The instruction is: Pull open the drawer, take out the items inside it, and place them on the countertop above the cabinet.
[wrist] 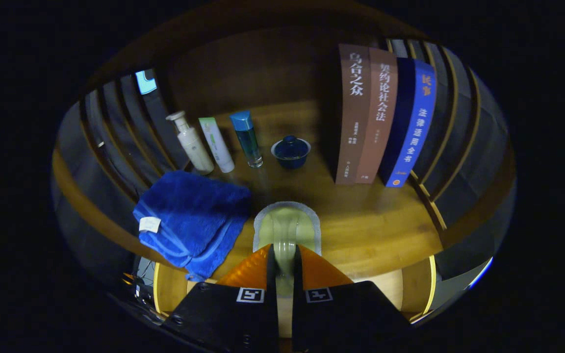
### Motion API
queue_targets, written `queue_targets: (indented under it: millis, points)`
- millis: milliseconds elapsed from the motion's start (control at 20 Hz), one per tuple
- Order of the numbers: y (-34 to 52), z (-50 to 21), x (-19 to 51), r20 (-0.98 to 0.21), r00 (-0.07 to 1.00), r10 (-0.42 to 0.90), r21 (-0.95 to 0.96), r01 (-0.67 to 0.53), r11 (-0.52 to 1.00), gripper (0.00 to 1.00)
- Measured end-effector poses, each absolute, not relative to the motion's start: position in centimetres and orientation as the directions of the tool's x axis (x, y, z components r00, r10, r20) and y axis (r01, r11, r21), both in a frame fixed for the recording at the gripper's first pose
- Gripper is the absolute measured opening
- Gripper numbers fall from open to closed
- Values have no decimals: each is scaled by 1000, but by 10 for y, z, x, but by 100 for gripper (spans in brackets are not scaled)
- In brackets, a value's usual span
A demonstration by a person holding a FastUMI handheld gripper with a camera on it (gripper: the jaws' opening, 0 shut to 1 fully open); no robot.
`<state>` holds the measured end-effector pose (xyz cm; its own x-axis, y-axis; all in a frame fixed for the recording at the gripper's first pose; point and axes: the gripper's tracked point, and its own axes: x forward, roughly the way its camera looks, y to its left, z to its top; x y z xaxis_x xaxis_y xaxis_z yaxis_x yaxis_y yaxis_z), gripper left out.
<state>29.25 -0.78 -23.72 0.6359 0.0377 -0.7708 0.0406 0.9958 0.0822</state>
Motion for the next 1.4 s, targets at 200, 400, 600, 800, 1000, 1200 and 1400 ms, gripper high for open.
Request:
queue_targets:
  millis: [200,400,600,800,1000,1200,1400]
  points:
    - [-8,-249,324,-800,599,30,70,44,997,16]
    - [-7,-258,339,-807,589,38,85,52,995,23]
    - [-6,-255,342,-792,608,49,102,53,993,76]
    - [-7,-243,337,-766,641,49,108,54,993,100]
    - [-2,-229,319,-731,680,53,117,49,992,100]
    - [5,-215,280,-674,737,55,108,25,994,100]
    - [10,-191,234,-552,831,66,122,2,993,100]
